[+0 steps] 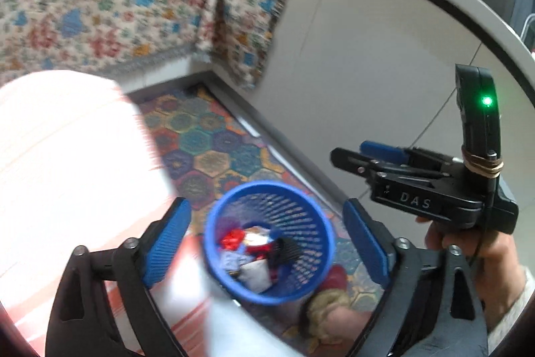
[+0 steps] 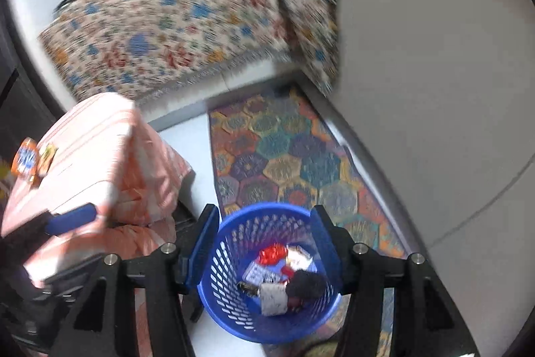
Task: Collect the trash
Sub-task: 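Move both open tools back over the table, then grasp the orange chip bag with the left tool while the right tool grasps the pale wrapper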
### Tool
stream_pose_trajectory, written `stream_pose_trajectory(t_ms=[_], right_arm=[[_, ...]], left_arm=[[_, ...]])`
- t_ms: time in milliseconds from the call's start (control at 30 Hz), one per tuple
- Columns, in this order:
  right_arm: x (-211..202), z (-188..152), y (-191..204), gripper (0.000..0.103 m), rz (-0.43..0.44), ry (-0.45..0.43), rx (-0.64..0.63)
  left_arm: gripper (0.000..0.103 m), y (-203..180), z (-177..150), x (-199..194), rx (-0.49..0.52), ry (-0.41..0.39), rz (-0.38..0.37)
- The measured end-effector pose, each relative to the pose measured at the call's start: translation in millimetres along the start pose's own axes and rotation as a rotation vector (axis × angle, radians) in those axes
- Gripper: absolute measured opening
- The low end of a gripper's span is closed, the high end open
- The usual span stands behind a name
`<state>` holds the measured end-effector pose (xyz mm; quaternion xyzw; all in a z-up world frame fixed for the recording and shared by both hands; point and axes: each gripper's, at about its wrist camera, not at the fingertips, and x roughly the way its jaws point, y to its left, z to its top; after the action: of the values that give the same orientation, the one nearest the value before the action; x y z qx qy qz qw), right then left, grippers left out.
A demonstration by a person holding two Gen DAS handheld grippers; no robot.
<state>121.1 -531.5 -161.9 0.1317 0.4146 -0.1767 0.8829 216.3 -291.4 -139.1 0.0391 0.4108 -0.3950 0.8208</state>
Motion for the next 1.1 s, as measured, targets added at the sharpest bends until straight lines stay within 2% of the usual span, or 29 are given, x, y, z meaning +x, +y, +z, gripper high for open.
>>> stream_pose_trajectory(t_ms=[100,267,367,500,633,733,767,800,833,900,1100], right_arm=[[-12,-2,34,0.060,0.027,-0.038,-0.089],[-18,-13,115,0.060,0.144,-0.060,-0.227],[-20,-26,163,0.060,0.196,-0.069,-0.313],[-20,-40,209,0.060,0.211,-0.090,-0.423],[-15,-45,228,0.061,0.214,-0.084,-0.451],[-9,-47,234,0.061,0.213,-0.069,-0.453],[-7,-47,235,0.061,0.208,-0.066,-0.457],[-6,-48,236,0.061,0.204,-0.064,-0.460],[-5,-48,235,0.061,0.203,-0.062,-0.460],[-4,-48,235,0.061,0.201,-0.059,-0.457],[-7,-43,233,0.061,0.208,-0.069,-0.448]], left_arm=[[0.095,35,-17,-30,-0.024,0.003,0.099],[0.095,113,-49,-76,-0.104,-0.014,0.282],[0.095,165,-57,-97,-0.186,-0.029,0.345],[0.095,228,-47,-117,-0.285,-0.107,0.409],[0.095,287,-21,-114,-0.380,-0.153,0.387],[0.092,310,-8,-103,-0.428,-0.167,0.335],[0.081,314,-5,-99,-0.430,-0.175,0.315],[0.058,313,-6,-97,-0.426,-0.176,0.308],[0.048,313,-7,-95,-0.423,-0.176,0.298],[0.041,310,-15,-104,-0.432,-0.199,0.276],[0.038,295,-56,-151,-0.422,-0.194,0.254]])
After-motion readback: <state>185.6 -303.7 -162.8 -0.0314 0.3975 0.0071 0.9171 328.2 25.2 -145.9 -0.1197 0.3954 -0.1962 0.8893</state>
